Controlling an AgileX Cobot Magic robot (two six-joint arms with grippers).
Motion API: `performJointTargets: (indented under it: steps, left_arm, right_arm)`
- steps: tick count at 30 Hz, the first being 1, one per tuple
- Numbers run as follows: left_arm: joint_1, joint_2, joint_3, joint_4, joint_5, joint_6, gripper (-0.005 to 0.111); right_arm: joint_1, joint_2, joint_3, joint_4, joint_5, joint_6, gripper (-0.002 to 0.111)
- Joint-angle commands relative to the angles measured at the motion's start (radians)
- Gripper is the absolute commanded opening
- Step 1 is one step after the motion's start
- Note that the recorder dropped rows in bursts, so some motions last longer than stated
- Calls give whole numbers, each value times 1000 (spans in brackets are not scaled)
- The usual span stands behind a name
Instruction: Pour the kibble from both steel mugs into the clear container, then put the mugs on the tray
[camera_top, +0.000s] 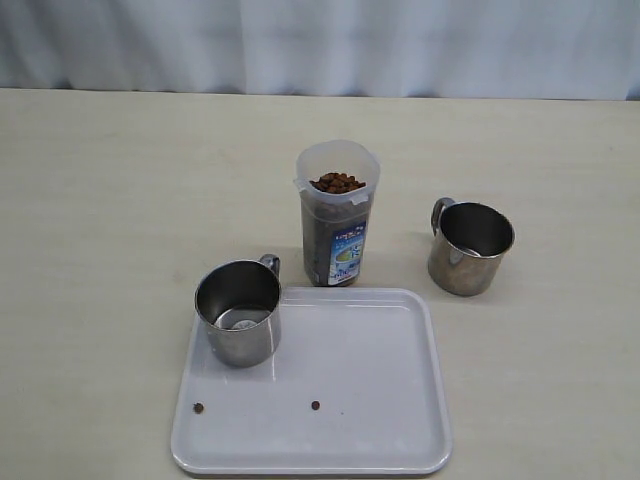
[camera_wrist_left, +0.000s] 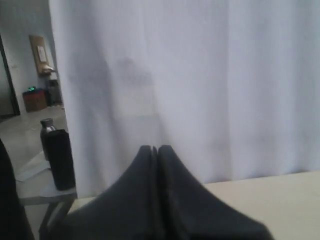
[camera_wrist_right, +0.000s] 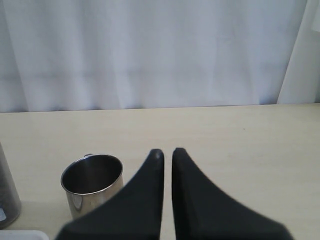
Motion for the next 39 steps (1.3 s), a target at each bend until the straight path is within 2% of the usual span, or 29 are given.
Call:
performJointTargets:
  steps: [1, 4, 10, 17, 19, 21, 25, 28, 30, 39]
  left_arm:
    - [5, -136, 91, -23, 4, 30, 0]
    - [-13, -163, 130, -21, -50, 55, 0]
    - [-107, -163, 130, 4, -1, 19, 0]
    - [-175, -163, 130, -18, 57, -6, 0]
    - [-189, -163, 130, -156, 108, 42, 0]
    - [-201, -163, 130, -295, 182, 161, 0]
    - [-210, -163, 130, -807, 293, 577, 0]
    - [-210, -163, 130, -1081, 344, 834, 0]
    - [-210, -163, 130, -1121, 369, 887, 0]
    - [-210, -163, 130, -1121, 413, 887, 0]
  right_arm:
    - [3, -4, 4, -7, -1, -3, 5]
    - [3, -4, 4, -7, -1, -3, 5]
    - [3, -4, 4, -7, -1, -3, 5]
    - [3, -4, 4, -7, -1, -3, 5]
    - [3, -4, 4, -7, -1, -3, 5]
    - [3, -4, 4, -7, -1, -3, 5]
    - [3, -4, 4, -7, -1, -3, 5]
    - [3, -4, 4, -7, -1, -3, 5]
    - [3, -4, 4, -7, -1, -3, 5]
    - [3, -4, 4, -7, -1, -3, 5]
